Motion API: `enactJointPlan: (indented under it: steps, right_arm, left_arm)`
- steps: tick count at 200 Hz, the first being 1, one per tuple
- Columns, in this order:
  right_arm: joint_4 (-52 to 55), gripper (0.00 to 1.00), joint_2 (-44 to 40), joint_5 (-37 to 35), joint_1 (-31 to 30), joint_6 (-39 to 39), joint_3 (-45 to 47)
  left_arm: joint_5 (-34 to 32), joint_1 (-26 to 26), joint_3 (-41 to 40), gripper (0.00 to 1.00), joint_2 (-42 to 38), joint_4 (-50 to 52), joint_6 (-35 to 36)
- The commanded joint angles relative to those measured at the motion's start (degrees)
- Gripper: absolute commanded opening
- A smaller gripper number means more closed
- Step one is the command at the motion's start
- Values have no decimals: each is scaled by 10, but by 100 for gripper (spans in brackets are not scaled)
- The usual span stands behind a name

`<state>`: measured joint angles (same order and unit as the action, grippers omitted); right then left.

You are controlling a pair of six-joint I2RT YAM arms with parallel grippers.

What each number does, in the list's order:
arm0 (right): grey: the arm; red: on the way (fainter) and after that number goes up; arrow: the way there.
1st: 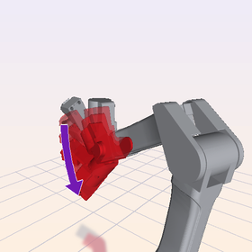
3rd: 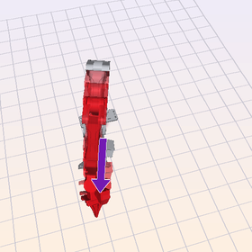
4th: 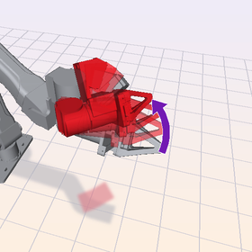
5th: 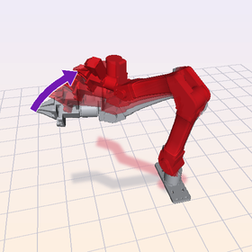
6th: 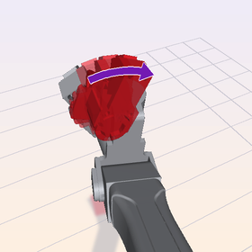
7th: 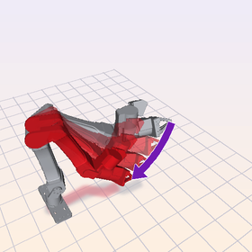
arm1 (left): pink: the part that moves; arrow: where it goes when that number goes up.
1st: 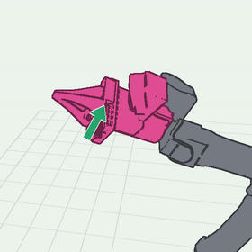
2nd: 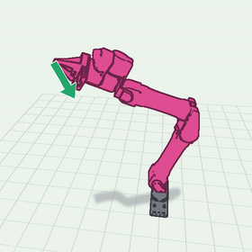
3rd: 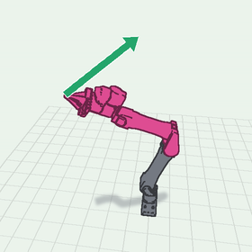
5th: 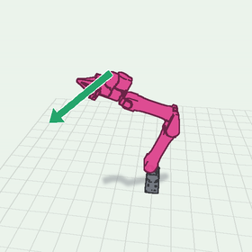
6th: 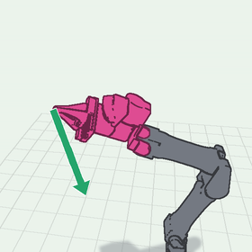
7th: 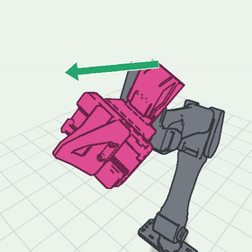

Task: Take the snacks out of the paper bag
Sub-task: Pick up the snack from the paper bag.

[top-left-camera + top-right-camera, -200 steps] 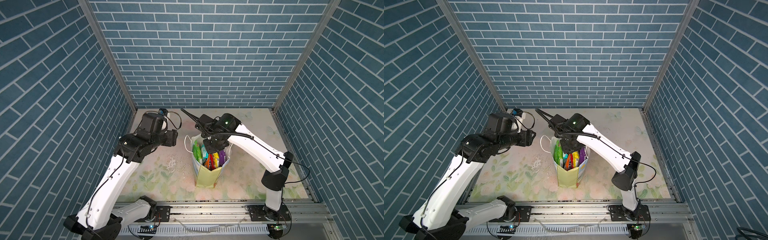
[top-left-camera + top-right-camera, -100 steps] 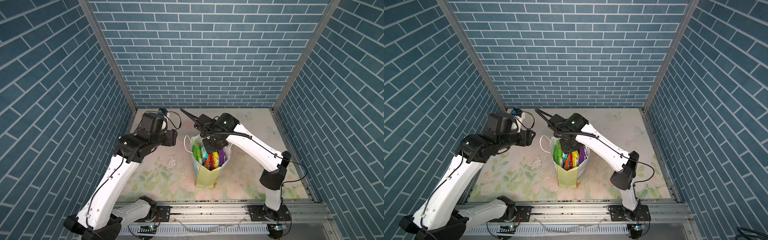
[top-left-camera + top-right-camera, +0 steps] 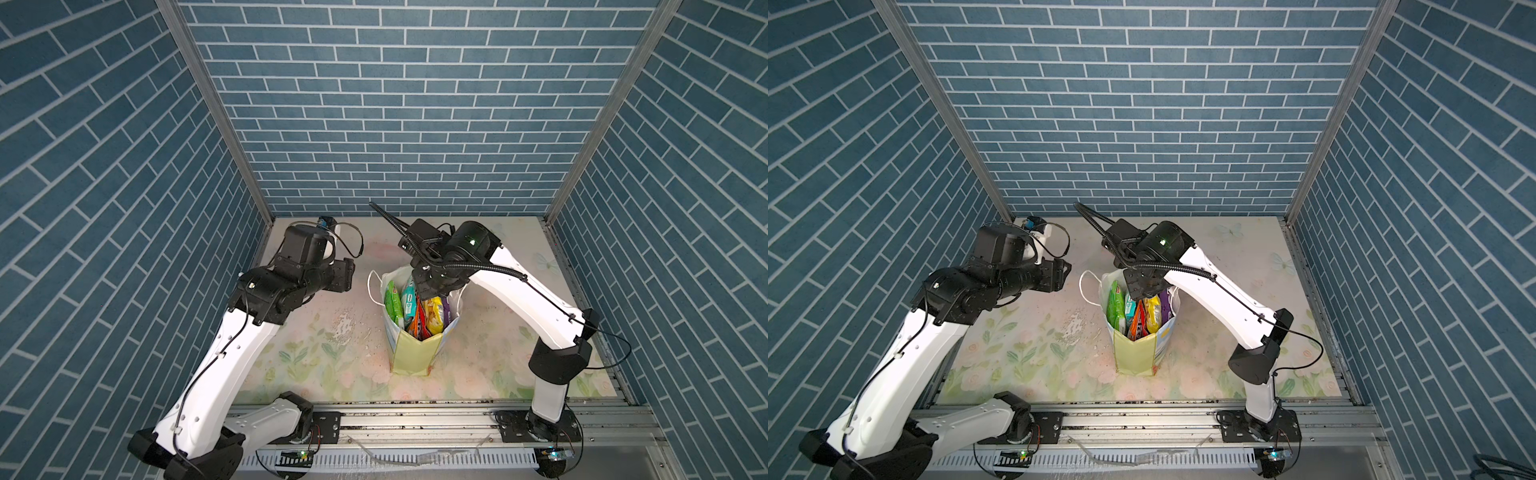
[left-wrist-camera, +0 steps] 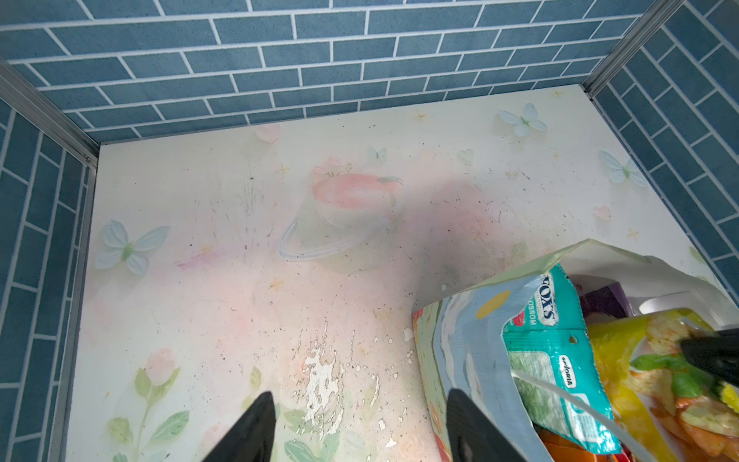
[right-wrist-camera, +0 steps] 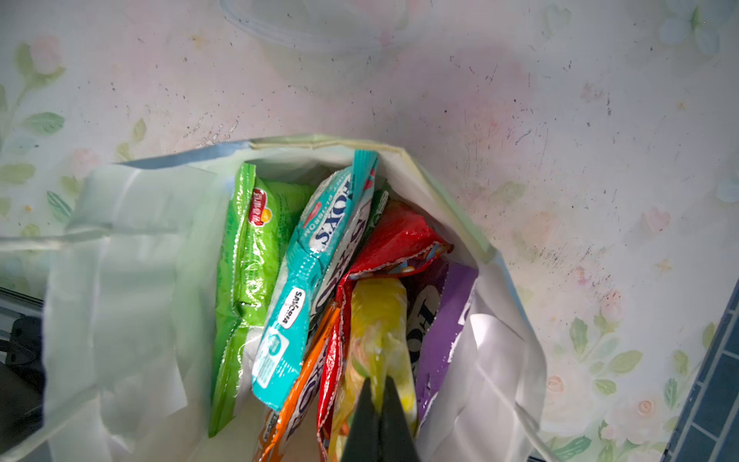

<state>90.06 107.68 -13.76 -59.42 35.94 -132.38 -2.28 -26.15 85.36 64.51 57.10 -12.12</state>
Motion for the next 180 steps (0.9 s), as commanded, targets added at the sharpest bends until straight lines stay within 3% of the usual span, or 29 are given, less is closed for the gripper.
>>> enactJointPlan:
  steps: [1, 52, 134, 180]
  right_arm:
    - [-8, 0, -23, -31, 1, -16, -37]
    - [-20, 0, -37, -18, 2, -45, -96]
    - [-120, 0, -127, -36, 4, -88, -100]
    - [-114, 0, -161, -128, 12, -106, -129]
  left_arm:
    - [-2, 3, -1, 69, 2, -6, 14]
    - [-7, 3, 3, 69, 1, -10, 20]
    - [-17, 3, 25, 69, 10, -6, 35]
    - [-24, 3, 46, 69, 16, 0, 49]
